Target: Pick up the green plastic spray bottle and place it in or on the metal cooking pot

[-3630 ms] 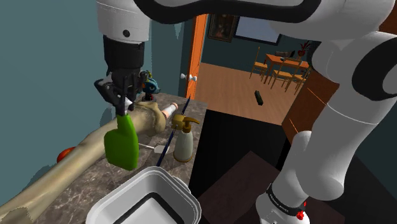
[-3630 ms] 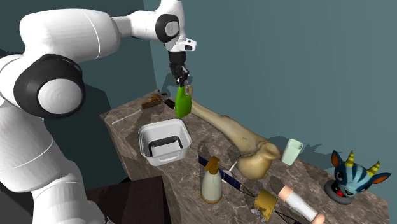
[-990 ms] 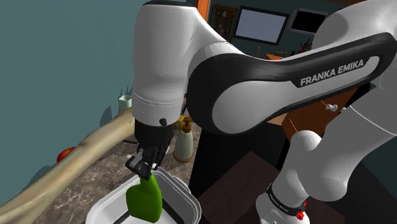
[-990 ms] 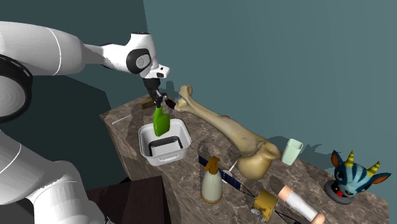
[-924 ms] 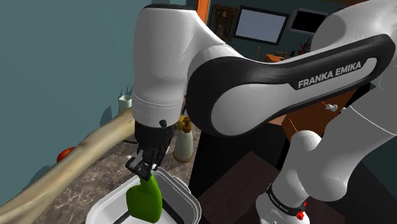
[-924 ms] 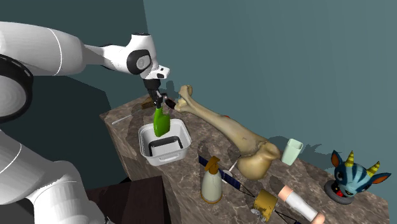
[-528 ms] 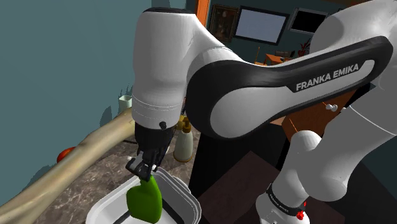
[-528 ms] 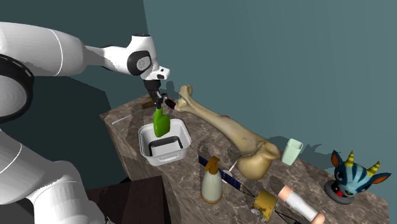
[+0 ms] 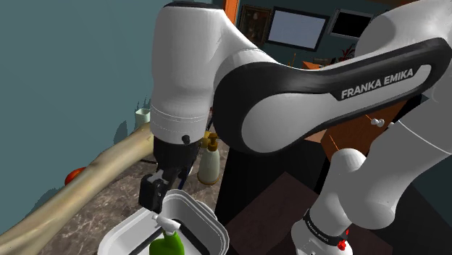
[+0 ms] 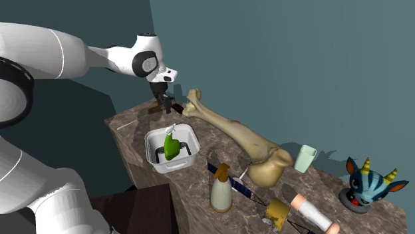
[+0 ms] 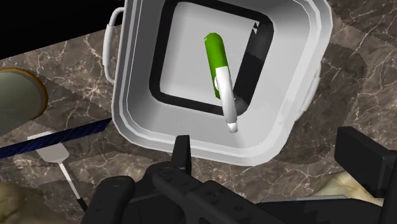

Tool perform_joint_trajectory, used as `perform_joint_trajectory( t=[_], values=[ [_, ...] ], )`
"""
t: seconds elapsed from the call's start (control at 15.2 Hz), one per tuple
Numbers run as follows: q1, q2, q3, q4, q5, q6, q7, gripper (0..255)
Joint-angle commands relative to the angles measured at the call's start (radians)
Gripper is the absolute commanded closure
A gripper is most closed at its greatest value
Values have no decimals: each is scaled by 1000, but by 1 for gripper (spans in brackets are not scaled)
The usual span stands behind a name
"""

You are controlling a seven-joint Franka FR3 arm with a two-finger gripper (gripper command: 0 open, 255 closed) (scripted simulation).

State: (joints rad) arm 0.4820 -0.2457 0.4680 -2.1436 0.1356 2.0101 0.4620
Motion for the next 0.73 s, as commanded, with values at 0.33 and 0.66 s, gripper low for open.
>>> perform_joint_trajectory(
  t=[0.33,0.66],
  values=[
    [-3,-26,-15,87,4,-112,-7,0],
    [-3,-26,-15,87,4,-112,-7,0]
  ],
)
